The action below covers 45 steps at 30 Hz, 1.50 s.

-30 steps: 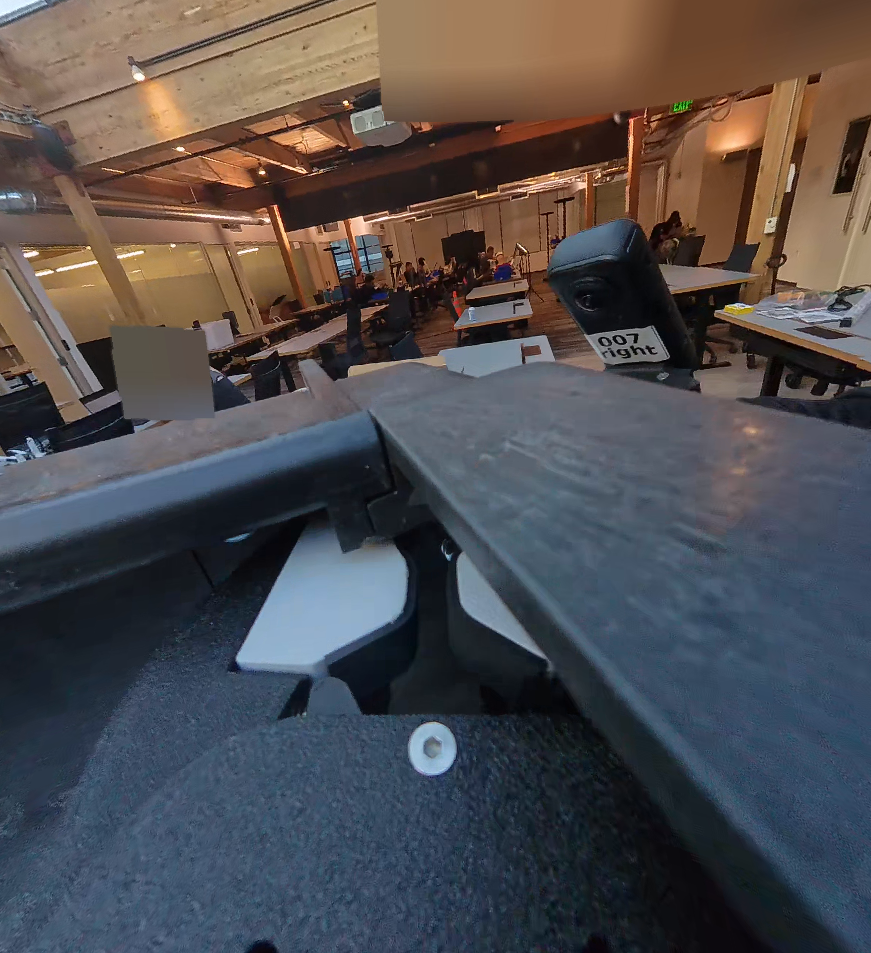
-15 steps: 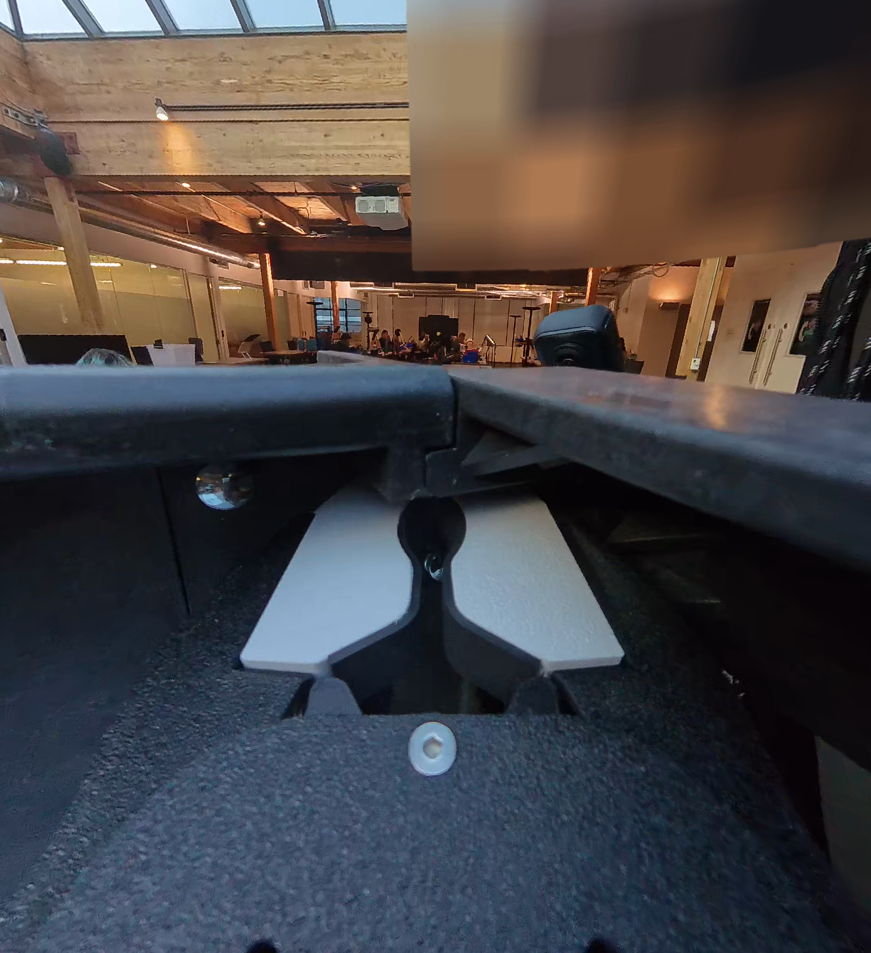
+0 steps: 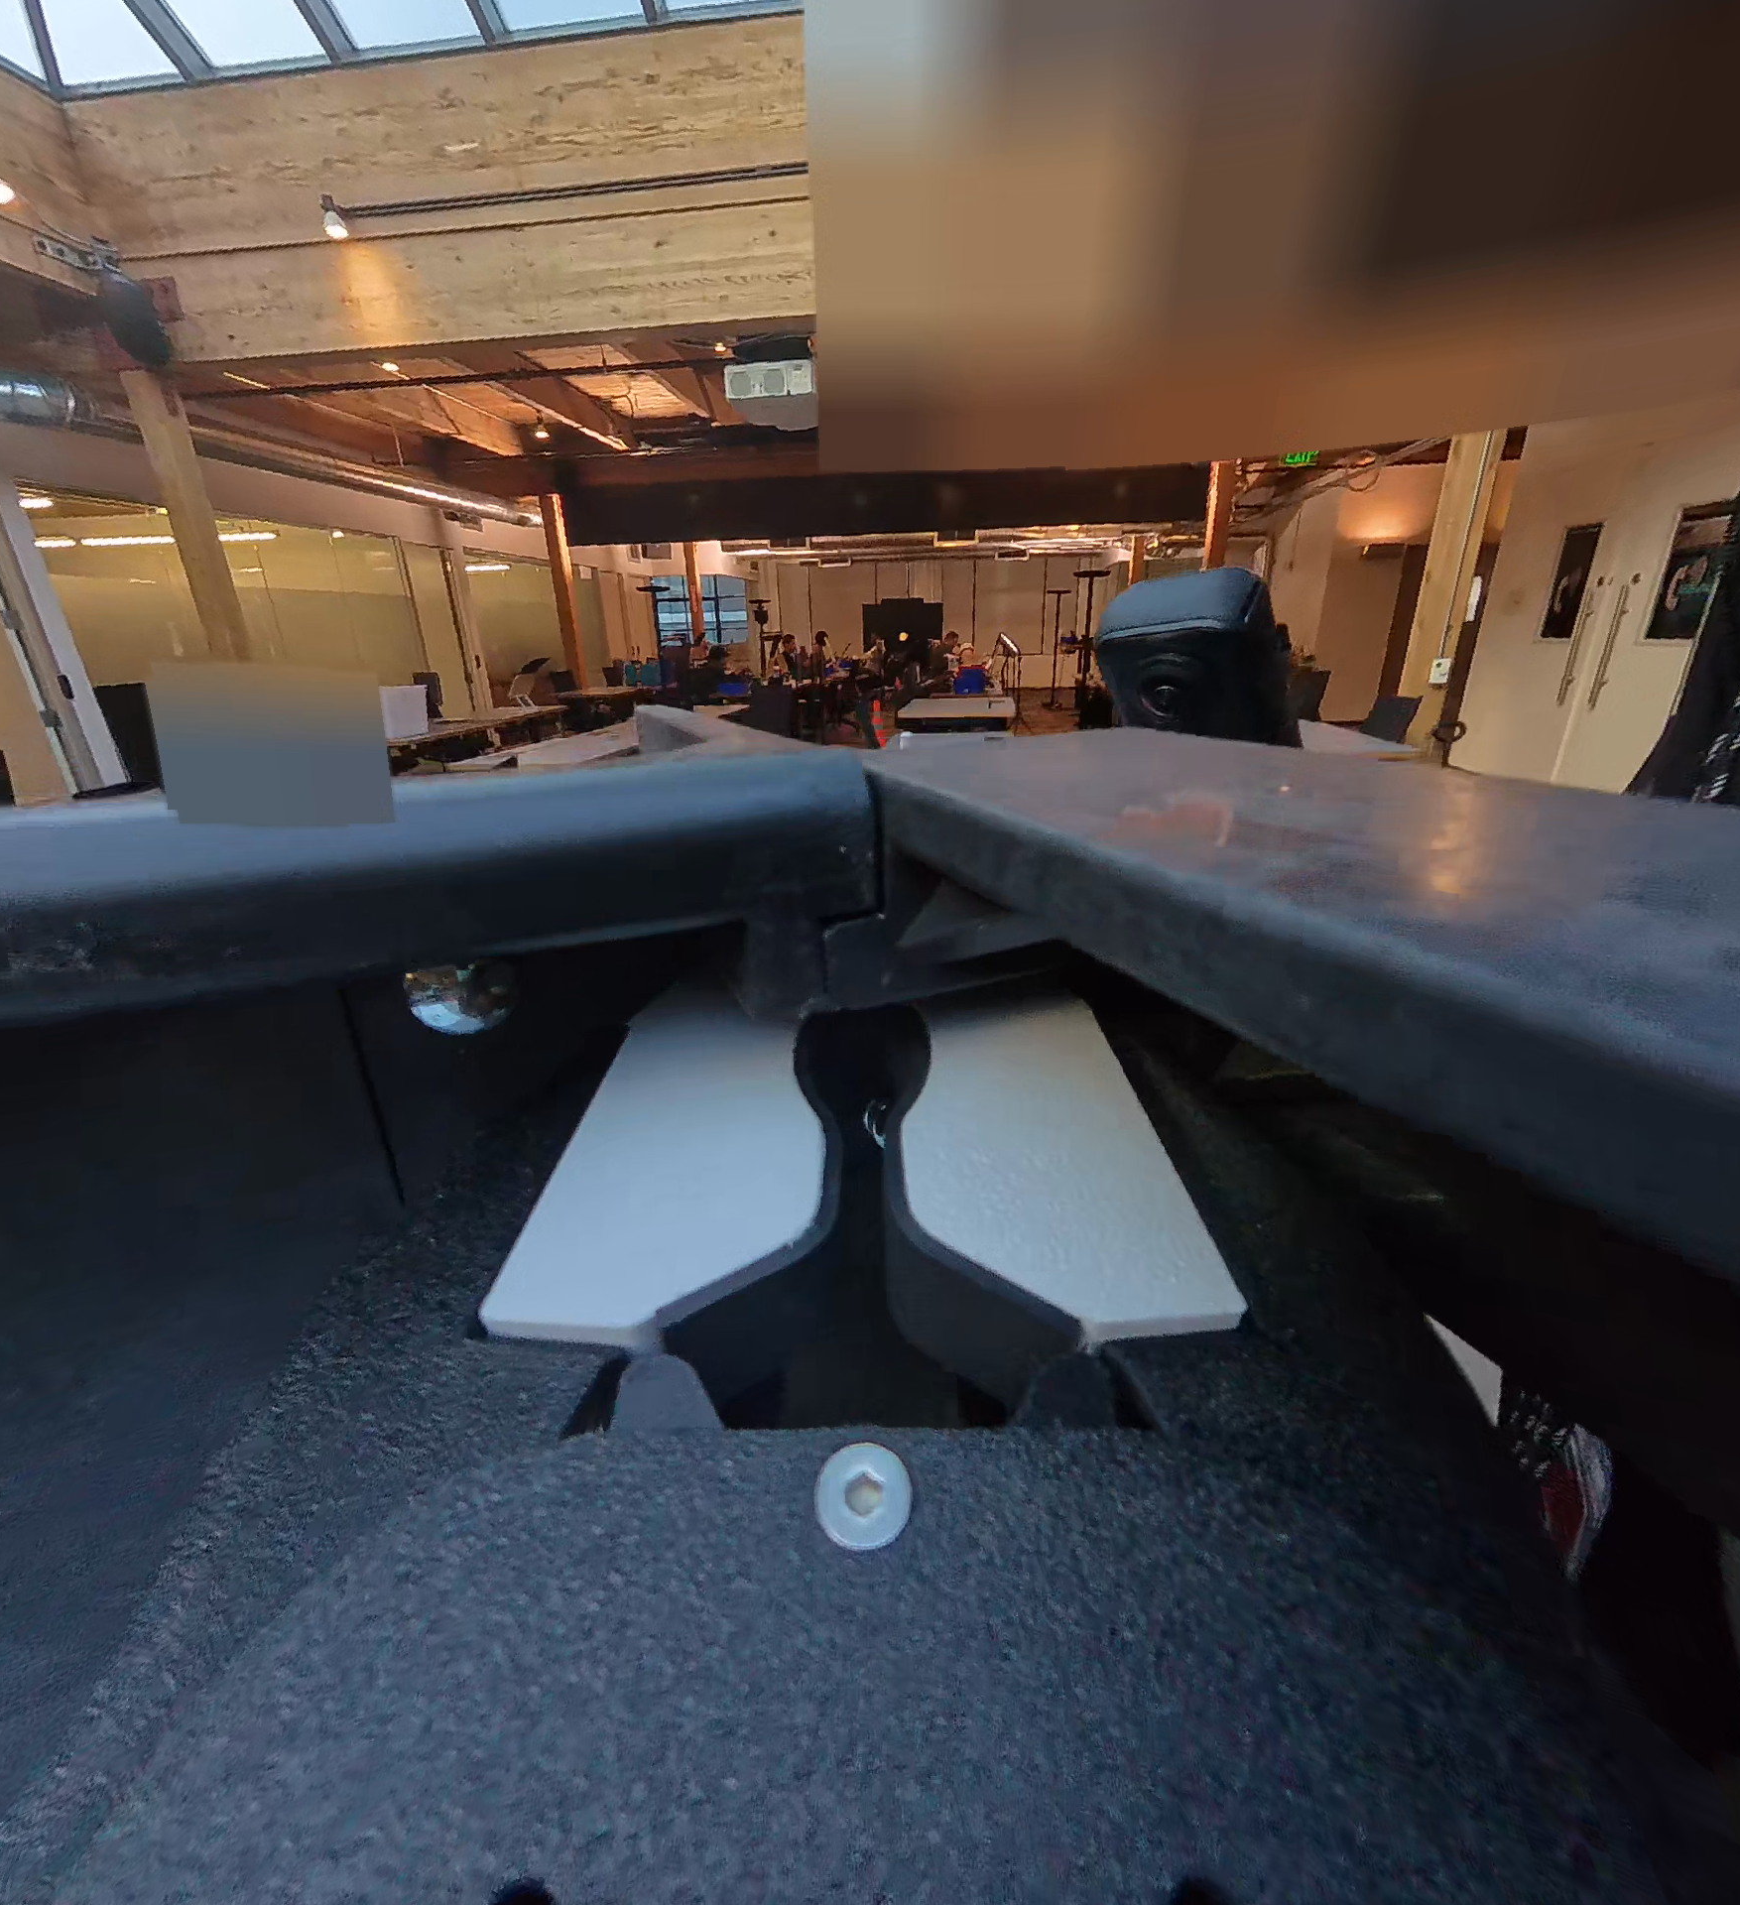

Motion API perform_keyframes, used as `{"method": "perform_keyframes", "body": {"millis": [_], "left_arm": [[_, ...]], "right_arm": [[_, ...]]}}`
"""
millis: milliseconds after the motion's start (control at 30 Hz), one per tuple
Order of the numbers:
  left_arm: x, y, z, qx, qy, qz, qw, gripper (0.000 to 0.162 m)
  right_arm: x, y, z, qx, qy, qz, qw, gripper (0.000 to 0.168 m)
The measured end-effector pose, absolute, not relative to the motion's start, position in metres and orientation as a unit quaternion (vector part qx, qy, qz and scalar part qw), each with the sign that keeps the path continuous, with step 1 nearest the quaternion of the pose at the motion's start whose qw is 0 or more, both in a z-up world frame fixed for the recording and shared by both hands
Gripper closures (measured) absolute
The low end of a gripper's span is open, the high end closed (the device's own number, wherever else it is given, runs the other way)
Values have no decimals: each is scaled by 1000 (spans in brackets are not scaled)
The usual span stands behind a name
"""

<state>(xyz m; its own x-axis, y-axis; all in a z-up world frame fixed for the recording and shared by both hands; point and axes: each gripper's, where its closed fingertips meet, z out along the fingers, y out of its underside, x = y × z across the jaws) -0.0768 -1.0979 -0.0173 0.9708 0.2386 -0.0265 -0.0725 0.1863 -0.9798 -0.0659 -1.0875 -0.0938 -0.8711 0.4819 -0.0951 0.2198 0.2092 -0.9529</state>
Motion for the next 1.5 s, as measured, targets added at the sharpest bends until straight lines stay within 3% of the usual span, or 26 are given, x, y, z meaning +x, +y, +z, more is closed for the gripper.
{"method": "perform_keyframes", "body": {"millis": [367,600,800,1500], "left_arm": [[-76,-1097,-17,-618,-69,72,780,162],[-76,-1097,-16,-606,-75,45,790,162],[-76,-1097,-17,-616,-71,52,783,162],[-77,-1097,-16,-610,-67,50,788,162]], "right_arm": [[-66,-1087,-96,-217,-782,572,124,78],[-69,-1077,-89,-197,-756,615,105,95],[-72,-1060,-48,-189,-698,684,96,105],[-70,-1081,-42,-158,-729,663,62,91]]}}
